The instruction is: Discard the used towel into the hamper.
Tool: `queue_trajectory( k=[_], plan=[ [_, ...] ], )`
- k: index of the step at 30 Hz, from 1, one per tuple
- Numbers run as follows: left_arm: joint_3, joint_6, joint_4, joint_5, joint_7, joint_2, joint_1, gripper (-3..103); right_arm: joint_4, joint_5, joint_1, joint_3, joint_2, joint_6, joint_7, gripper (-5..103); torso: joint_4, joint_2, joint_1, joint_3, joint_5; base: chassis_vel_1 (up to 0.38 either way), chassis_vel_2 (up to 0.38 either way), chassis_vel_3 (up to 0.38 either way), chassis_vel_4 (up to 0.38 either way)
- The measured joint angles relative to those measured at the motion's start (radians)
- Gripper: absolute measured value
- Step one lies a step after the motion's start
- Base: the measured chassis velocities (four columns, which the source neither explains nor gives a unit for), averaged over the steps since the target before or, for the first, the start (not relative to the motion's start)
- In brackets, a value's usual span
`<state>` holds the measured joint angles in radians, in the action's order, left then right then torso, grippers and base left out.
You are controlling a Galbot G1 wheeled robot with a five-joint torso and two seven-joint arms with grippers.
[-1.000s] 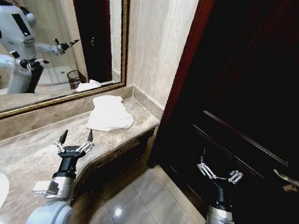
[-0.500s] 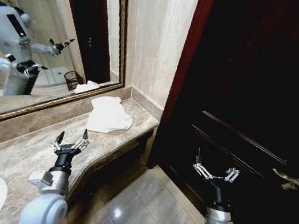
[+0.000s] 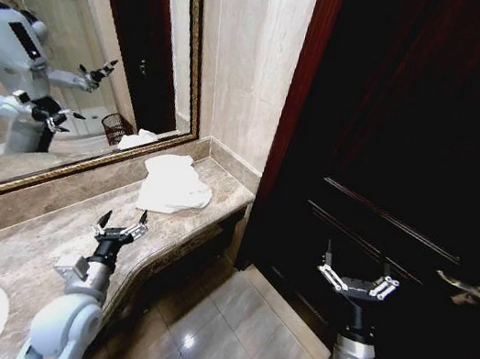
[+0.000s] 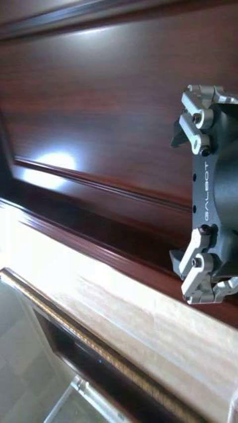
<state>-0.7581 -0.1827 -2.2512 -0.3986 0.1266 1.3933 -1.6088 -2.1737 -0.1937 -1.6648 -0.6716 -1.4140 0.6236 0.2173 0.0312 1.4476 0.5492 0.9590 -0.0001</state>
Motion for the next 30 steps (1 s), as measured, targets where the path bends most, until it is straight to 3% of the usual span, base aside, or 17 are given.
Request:
queue_trajectory(
  k=[2, 4, 6, 9, 13, 16, 22, 30],
  plan=[
    [-0.001, -0.001, 0.017, -0.005, 0.003, -0.014, 0.013, 100, 0.002, -0.028, 0.010, -0.007, 0.004, 0.008, 0.021, 102, 0.0001, 0.000, 0.000, 0.000, 0.0000, 0.000, 0.000, 0.000, 0.000],
    [-0.002, 0.000, 0.033, -0.016, 0.012, -0.025, 0.031, 100, 0.001, -0.027, 0.011, -0.006, 0.009, 0.010, 0.028, 97, 0.0000, 0.000, 0.000, 0.000, 0.0001, 0.000, 0.000, 0.000, 0.000],
    [0.003, 0.000, 0.061, -0.064, 0.029, -0.056, 0.064, 100, -0.012, 0.015, -0.001, -0.002, 0.018, 0.011, 0.005, 95, -0.0001, 0.000, 0.000, 0.000, 0.0001, 0.000, 0.000, 0.000, 0.000],
    [0.005, -0.003, 0.087, -0.088, 0.029, -0.088, 0.090, 100, -0.038, 0.057, -0.015, -0.002, 0.023, 0.006, -0.026, 100, -0.0002, 0.000, 0.000, 0.000, 0.0000, 0.000, 0.000, 0.000, 0.000],
    [0.010, -0.025, 0.117, -0.120, 0.017, -0.133, 0.131, 100, -0.104, 0.135, -0.025, -0.002, 0.035, -0.037, -0.046, 100, -0.0001, 0.000, 0.000, 0.000, 0.0000, 0.000, 0.000, 0.000, 0.000],
    [0.021, -0.051, 0.166, -0.157, -0.001, -0.193, 0.174, 100, -0.182, 0.238, -0.035, 0.000, 0.063, -0.127, -0.047, 100, -0.0002, 0.000, 0.000, 0.000, 0.0000, 0.000, 0.000, 0.000, 0.000],
    [0.041, -0.061, 0.246, -0.184, -0.019, -0.285, 0.224, 100, -0.251, 0.326, -0.059, 0.005, 0.100, -0.235, -0.039, 100, -0.0002, 0.000, 0.000, 0.000, -0.0002, 0.000, 0.000, 0.000, 0.000],
    [0.064, -0.063, 0.322, -0.214, -0.036, -0.353, 0.275, 100, -0.226, 0.334, -0.048, 0.026, 0.118, -0.236, -0.058, 100, 0.0001, 0.000, 0.000, 0.000, -0.0003, 0.000, 0.000, 0.000, 0.000]
  ],
)
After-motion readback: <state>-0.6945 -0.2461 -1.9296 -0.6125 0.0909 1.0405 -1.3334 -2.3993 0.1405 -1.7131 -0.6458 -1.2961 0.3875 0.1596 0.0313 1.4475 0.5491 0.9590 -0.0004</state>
